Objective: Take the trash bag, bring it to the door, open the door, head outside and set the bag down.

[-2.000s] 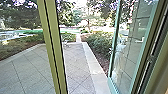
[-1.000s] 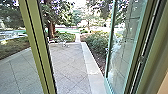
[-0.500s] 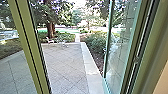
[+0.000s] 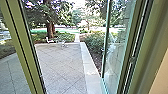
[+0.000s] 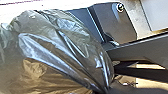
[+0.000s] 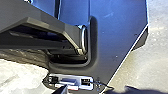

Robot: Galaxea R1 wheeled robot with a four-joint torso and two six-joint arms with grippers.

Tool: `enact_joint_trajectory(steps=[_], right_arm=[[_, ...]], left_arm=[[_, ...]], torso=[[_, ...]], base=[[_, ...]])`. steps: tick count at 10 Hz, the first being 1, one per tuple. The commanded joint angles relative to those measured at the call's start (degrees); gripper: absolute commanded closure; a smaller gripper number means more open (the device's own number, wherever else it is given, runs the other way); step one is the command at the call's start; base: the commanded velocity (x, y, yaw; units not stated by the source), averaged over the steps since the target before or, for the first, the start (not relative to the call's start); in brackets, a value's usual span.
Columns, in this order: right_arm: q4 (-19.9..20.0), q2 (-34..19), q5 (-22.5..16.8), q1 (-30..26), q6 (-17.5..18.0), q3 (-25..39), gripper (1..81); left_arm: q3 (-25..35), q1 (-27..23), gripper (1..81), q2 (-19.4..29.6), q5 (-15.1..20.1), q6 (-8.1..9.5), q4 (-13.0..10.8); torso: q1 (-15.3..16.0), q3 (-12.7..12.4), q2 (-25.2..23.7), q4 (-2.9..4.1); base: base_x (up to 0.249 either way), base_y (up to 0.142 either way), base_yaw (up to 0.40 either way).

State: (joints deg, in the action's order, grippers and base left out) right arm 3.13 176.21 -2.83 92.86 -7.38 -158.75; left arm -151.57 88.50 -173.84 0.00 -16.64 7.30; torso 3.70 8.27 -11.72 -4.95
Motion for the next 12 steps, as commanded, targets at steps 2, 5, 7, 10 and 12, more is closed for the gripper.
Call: enact_joint_trajectory(steps=[2,5,7,10,12], right_arm=[[-0.23,0.13,-3.50,-2.10,-0.01,0.03,1.0],[-0.23,0.13,-3.50,-2.01,-0.01,0.03,1.0],[-0.32,0.12,-3.50,-2.01,-0.01,0.03,1.0],[-0.23,0.21,-3.50,-2.19,-0.01,0.03,1.0],[-0.23,0.21,-3.50,-2.19,-0.01,0.03,1.0]], left_arm=[[0.48,-2.59,81.1,-0.37,3.25,-0.32,-0.27],[0.57,-2.50,81.1,-0.46,3.25,-0.32,-0.35],[0.48,-2.41,81.1,-0.46,3.25,-0.32,-0.27],[0.48,-2.41,81.1,-0.55,3.16,-0.32,-0.18],[0.48,-2.50,81.1,-0.55,3.08,-0.32,-0.01]], torso=[[0.00,0.00,0.00,0.00],[0.00,0.00,0.00,0.00],[0.00,0.00,0.00,0.00],[0.00,0.00,0.00,0.00],[0.00,0.00,-0.02,0.00]], base=[[0.000,-0.089,0.000],[0.000,-0.089,0.000],[0.000,-0.035,0.000],[0.000,0.000,0.000],[0.000,0.000,0.000]])
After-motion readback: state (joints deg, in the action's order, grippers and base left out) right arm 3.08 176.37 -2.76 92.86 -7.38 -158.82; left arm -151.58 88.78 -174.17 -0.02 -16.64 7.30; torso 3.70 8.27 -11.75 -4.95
